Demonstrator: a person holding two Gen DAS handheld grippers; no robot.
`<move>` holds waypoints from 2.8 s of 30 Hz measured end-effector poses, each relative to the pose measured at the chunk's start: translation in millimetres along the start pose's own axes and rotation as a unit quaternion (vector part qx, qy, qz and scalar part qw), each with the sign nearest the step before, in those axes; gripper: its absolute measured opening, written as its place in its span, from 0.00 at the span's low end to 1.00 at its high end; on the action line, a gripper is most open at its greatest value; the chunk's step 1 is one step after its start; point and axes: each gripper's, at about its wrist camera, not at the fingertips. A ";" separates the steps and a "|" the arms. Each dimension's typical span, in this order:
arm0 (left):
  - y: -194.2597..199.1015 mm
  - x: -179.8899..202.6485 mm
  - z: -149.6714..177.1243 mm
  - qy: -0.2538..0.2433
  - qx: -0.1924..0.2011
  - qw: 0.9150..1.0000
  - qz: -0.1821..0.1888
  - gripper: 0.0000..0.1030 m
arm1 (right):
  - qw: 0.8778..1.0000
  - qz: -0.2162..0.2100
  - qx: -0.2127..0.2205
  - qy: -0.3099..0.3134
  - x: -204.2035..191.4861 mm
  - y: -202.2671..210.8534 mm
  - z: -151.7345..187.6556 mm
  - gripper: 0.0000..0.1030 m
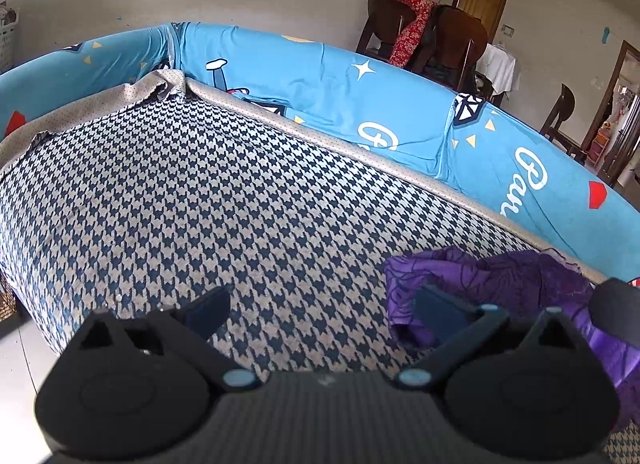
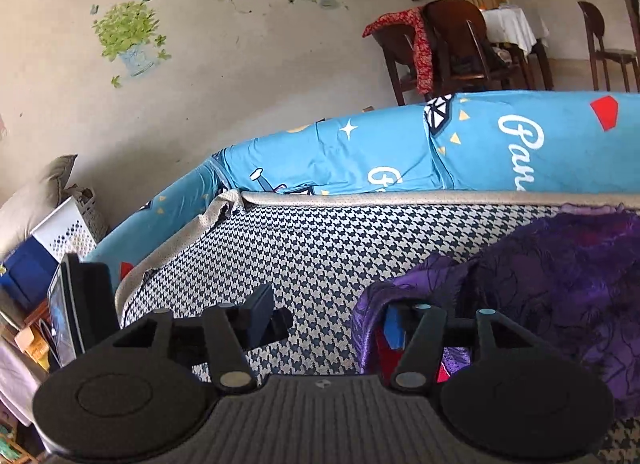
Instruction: Fold clothes
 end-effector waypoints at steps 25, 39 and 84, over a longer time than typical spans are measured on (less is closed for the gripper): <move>18.2 64.8 53.8 -0.120 -0.019 0.977 0.174 1.00 | 0.982 -0.094 0.022 -0.162 40.8 2.3 1.5 0.64; 15.3 86.5 61.4 -0.133 -0.007 0.967 0.216 1.00 | 0.980 -0.108 0.030 -0.167 45.9 13.1 3.4 0.64; -43.5 64.0 58.8 -0.078 -0.036 0.996 -0.036 1.00 | 0.963 0.266 -0.003 -0.032 184.6 111.4 97.4 0.65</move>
Point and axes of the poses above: each gripper's, at about its wrist camera, not at the fingertips, and y roughly against the way its jaws point, x to its right, z to its underside, and after that the axes turned 1 degree about -y, right-handed
